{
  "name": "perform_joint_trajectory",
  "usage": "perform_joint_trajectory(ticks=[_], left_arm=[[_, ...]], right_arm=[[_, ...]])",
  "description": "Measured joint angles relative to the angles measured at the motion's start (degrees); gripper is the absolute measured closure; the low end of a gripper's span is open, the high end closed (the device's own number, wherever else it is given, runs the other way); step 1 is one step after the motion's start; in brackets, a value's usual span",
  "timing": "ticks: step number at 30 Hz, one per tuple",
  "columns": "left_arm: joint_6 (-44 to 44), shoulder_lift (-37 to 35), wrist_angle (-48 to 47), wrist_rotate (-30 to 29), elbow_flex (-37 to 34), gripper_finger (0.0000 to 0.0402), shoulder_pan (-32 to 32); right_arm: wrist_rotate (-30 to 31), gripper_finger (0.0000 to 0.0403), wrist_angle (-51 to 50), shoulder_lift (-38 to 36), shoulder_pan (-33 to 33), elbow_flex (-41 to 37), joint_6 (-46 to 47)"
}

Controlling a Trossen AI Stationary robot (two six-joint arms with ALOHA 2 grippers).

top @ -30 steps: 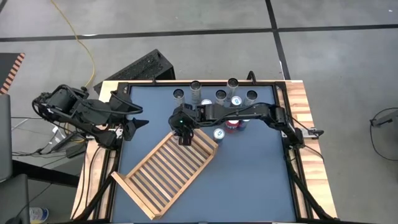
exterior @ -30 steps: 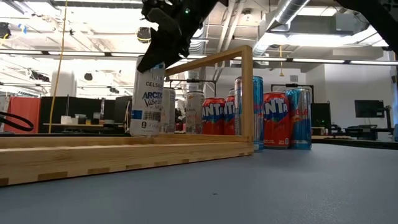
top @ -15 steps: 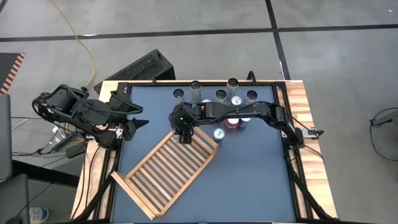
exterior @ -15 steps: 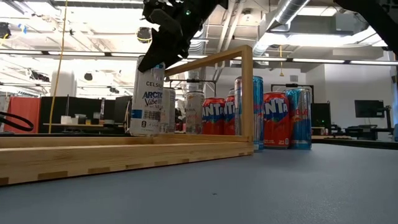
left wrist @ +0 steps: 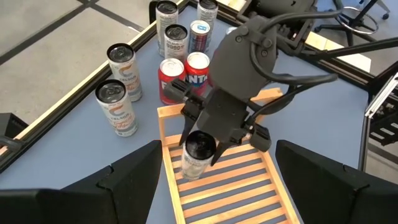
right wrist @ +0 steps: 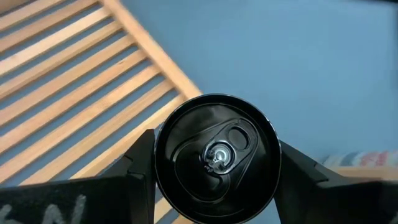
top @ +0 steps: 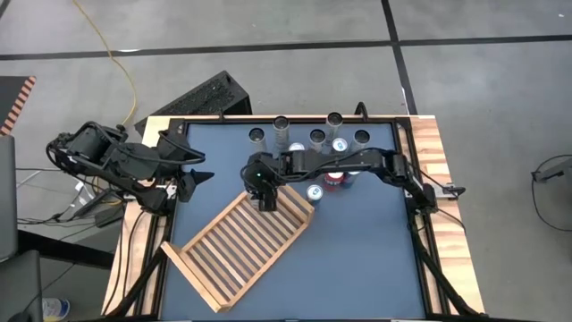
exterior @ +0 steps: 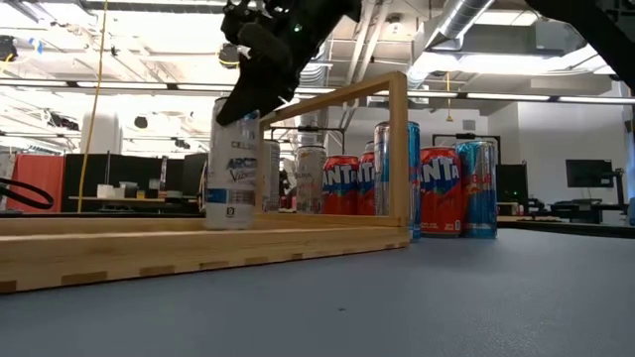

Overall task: Place canned beverage on shelf
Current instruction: Put the left white blue soda can on the shelf

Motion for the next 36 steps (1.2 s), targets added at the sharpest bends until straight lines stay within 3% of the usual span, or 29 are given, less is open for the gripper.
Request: perform_joint_trajectory(ticks=[14,24,36], left_arm=[[-0.1,0.0,0.0,0.0,0.0,0.0099,0.0],[0.0,0.0,0.0,0.1,0.0,0.0099,0.0],[-0.1,0.0,0.0,0.2,0.0,0.0099,0.0]], right_arm=[[1.6,0.0197,-0.9,0.4,0.3,0.5,-1.2],[1.8,0.0147,-1.5,0.4,0.7,0.5,-3.2],[1.8,0.0142,-3.7,0.6,0.6,2.7,-5.2]])
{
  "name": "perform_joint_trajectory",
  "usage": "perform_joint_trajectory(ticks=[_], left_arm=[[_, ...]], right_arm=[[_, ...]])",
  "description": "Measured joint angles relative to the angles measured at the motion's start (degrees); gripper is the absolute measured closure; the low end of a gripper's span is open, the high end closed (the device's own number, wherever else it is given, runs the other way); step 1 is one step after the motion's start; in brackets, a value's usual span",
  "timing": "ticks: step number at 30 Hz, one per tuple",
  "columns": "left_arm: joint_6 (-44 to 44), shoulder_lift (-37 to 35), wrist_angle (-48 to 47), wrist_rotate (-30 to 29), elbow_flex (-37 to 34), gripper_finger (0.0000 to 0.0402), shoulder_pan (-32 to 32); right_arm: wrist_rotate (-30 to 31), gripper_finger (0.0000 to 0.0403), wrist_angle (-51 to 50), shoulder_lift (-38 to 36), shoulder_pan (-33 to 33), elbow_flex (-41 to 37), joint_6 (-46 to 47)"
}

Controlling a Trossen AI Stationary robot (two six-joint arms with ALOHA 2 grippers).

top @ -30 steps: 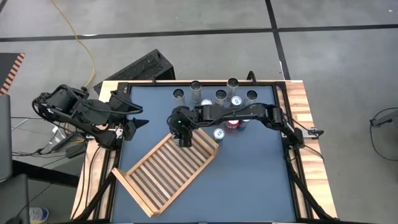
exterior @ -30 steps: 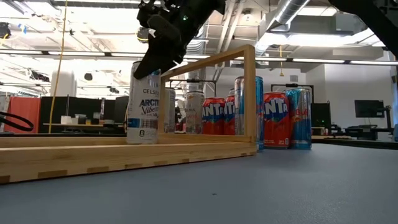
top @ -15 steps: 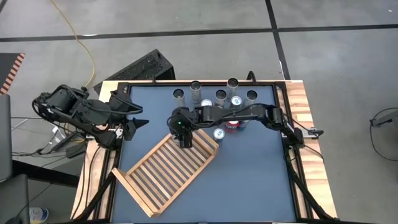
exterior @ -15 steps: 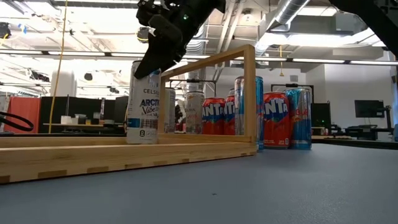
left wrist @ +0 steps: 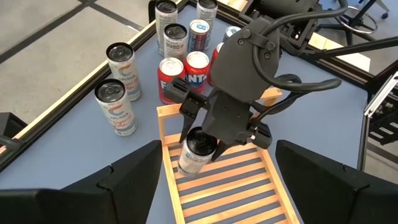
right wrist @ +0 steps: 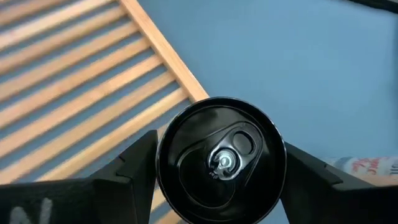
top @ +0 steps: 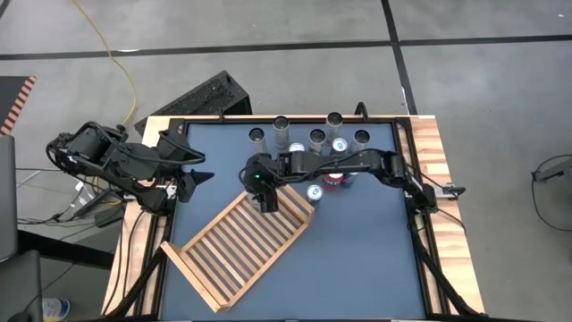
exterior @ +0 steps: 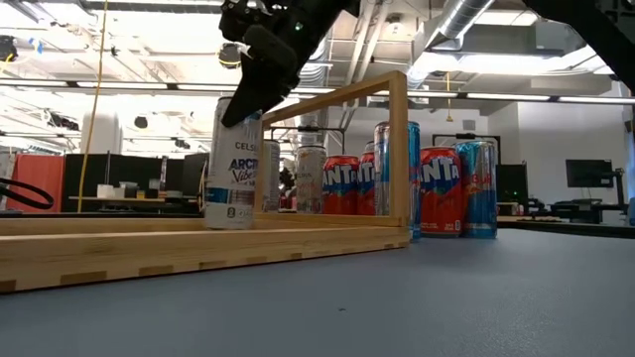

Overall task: Place canned beverage on shelf
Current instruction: Put the left white blue soda can on the shelf

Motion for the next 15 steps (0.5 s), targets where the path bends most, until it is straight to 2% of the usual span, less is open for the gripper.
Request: perform_joint_trajectory(ticks=[7,15], left_arm=[[0.0,0.0,0.0,0.2,0.0,0.0099,0.0],[-0.1,0.0,0.0,0.1,0.0,0.0099,0.0]], right_arm=[[-0.2,0.0134,-2.7,0.0,-0.1,3.7,-1.2],[-5.3,0.0126,-3.0,0.0,-0.2,3.7,0.4]])
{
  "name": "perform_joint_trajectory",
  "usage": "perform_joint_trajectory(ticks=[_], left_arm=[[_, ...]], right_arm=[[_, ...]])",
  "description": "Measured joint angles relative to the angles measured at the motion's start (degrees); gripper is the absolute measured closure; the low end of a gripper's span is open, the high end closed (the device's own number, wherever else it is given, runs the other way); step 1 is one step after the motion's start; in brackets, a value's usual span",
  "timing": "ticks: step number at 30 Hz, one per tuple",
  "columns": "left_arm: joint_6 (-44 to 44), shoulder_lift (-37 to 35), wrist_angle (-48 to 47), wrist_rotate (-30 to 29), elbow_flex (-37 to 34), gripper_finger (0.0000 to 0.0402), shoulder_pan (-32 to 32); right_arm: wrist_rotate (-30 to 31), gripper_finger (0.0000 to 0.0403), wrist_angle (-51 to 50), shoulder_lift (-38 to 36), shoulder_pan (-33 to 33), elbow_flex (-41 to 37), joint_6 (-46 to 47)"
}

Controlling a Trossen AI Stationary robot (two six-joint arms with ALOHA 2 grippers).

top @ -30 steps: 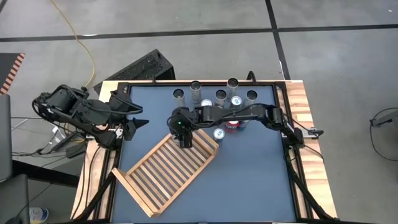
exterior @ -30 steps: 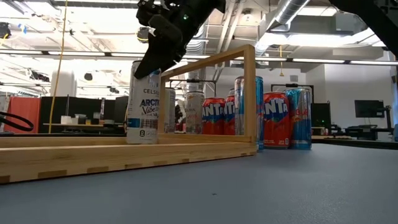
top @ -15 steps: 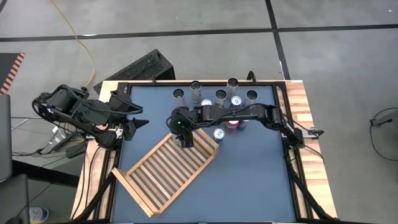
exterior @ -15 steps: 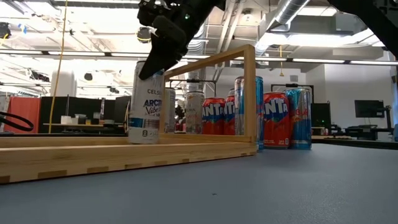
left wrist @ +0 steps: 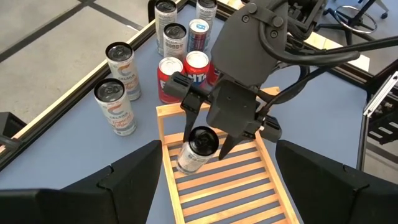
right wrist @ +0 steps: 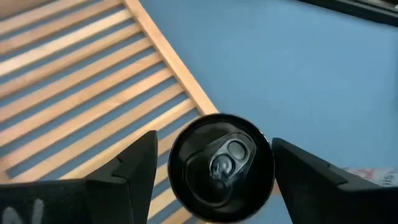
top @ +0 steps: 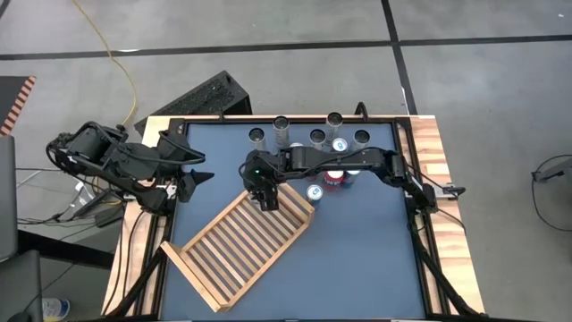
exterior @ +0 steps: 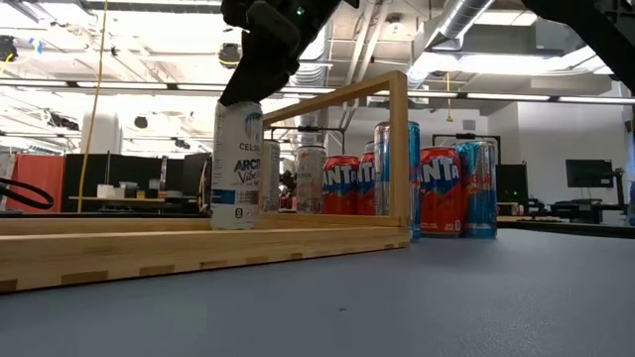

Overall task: Place canned beverage on shelf
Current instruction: Put the left white blue soda can on the shelf, then put the right white blue soda can on the shelf aligned with the other white blue soda can

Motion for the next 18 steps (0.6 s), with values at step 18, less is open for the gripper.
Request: perform_joint_trajectory(ticks=[18], left_arm=[[0.0,0.0,0.0,0.0,0.0,0.0099,0.0]], right_arm=[[0.8,0.0126,-0.4,-0.2,-0.8,4.2,-1.0]])
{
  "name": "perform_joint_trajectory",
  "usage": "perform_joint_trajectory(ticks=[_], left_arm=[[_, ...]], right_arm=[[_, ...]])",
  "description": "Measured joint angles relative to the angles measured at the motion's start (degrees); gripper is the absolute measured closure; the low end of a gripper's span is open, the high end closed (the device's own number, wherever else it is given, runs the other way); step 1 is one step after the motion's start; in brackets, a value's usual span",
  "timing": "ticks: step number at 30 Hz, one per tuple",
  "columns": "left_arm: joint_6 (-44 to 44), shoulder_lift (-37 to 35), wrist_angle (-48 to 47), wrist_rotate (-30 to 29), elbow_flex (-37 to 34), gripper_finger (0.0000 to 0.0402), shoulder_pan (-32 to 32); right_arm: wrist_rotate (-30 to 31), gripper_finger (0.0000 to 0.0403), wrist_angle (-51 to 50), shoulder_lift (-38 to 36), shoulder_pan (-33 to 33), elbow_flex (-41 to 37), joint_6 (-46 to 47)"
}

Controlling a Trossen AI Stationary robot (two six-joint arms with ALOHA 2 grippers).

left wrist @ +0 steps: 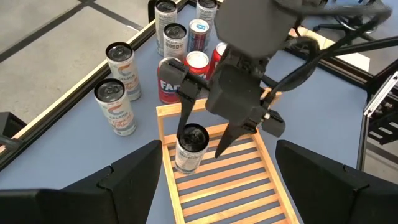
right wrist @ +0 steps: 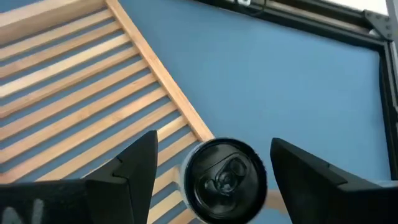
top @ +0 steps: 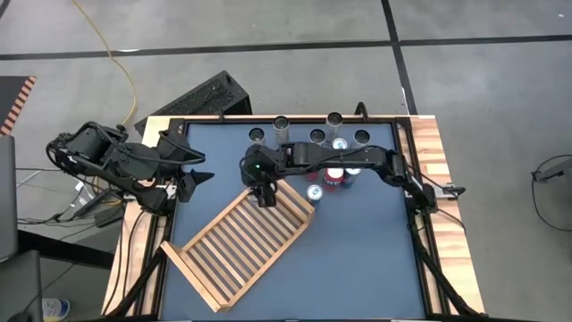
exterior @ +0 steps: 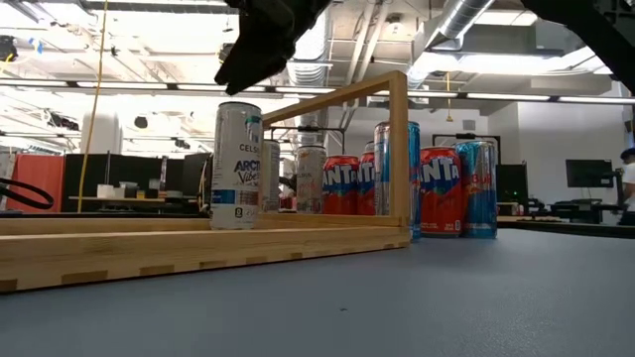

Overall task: Place canned beverage on shelf
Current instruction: Put the right white blue soda can on the shelf aligned with the other white blue soda can

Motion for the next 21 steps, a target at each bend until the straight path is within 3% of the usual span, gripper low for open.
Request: perform_joint_trajectory(ticks=[7,11,16,21], left_arm=[[0.1,0.0,0.0,0.0,0.0,0.0099,0.0],[0.2,0.0,0.0,0.0,0.0,0.0099,0.0],[1.0,0.0,0.0,0.0,0.0,0.0099,0.0],[1.7,0.0,0.0,-0.2,0.0,0.0099,0.0]], right_arm=[[1.7,0.0126,-5.8,0.1,-0.6,8.1,-1.9],[3.3,0.0126,-8.0,-5.2,-2.2,6.4,-2.6],[12.1,0.0126,-13.4,-10.7,-6.3,6.5,-0.1],[18.5,0.0126,-23.8,-12.5,-12.1,6.5,8.3]])
